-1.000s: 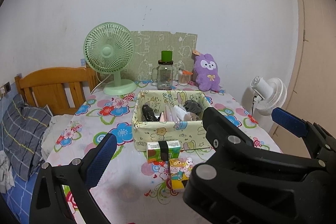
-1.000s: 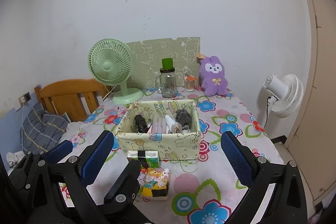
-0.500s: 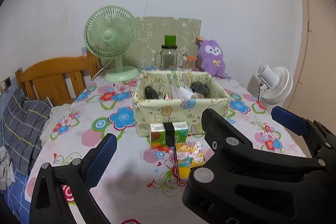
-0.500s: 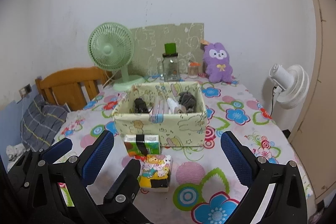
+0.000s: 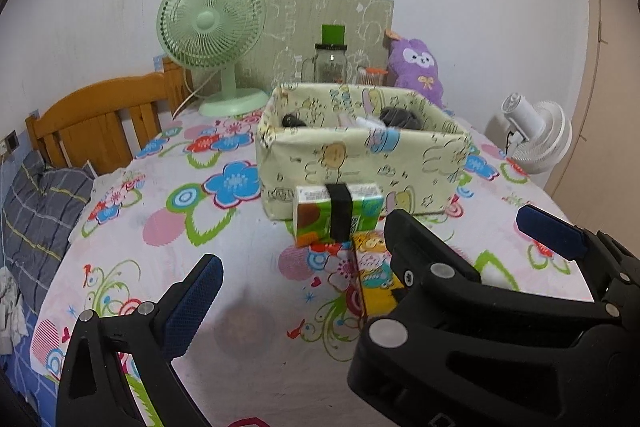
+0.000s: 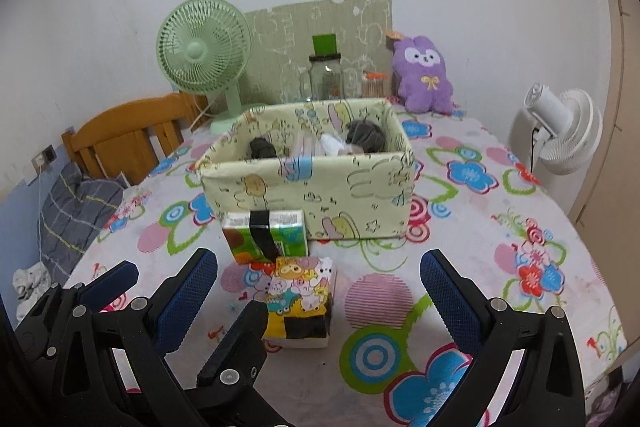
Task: Organize soft objects
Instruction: 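Move the right gripper to the yellow cartoon packet and grasp it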
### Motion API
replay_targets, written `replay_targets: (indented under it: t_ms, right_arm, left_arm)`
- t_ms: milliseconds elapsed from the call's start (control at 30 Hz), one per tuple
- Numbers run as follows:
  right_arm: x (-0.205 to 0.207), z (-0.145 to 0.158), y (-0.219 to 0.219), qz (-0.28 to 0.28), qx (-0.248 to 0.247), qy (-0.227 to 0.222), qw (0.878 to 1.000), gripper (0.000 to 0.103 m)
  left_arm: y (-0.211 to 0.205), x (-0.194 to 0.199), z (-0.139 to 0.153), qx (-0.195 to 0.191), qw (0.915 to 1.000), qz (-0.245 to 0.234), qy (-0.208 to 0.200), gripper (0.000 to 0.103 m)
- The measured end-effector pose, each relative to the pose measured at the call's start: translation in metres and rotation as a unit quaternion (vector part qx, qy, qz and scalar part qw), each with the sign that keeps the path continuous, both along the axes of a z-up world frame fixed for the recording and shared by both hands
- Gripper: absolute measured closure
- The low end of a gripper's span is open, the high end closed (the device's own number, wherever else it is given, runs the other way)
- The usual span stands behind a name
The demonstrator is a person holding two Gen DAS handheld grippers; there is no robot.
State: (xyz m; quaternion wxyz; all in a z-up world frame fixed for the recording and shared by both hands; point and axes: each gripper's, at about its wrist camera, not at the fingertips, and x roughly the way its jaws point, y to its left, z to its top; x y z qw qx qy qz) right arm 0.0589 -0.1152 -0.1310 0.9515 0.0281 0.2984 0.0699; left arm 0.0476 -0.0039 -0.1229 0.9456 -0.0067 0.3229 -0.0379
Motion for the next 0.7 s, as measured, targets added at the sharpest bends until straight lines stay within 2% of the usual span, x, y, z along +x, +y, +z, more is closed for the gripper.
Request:
replay_targets:
  t_ms: [167,267,433,533,700]
  right_arm:
    - [0.007,-0.015,0.007,0.002,-0.005,0.018,1.0,0.001]
    - [0.011,-0.022,0.011,0.003,-0.005,0.027,1.0,0.001]
    - [0.017,-0.032,0.017,0.002,-0.003,0.041,0.999,0.002]
    - [0.021,-0.037,0.021,0.002,-0.006,0.049,0.999,0.003]
    - [0.03,-0.044,0.024,0.003,-0.006,0.067,0.998,0.008]
  left_arm:
    - [0.006,0.006,-0.014,-0.003,0.9998,0.002,0.021,0.004]
    - [0.009,0.008,-0.02,-0.001,0.9996,0.002,0.028,0.009]
    - [0.015,0.011,-0.028,0.001,0.9992,0.01,0.039,0.023]
    - [0.021,0.017,-0.034,-0.003,0.9985,0.015,0.052,0.034]
    - [0.025,0.024,-0.041,-0.005,0.9977,0.018,0.065,0.037]
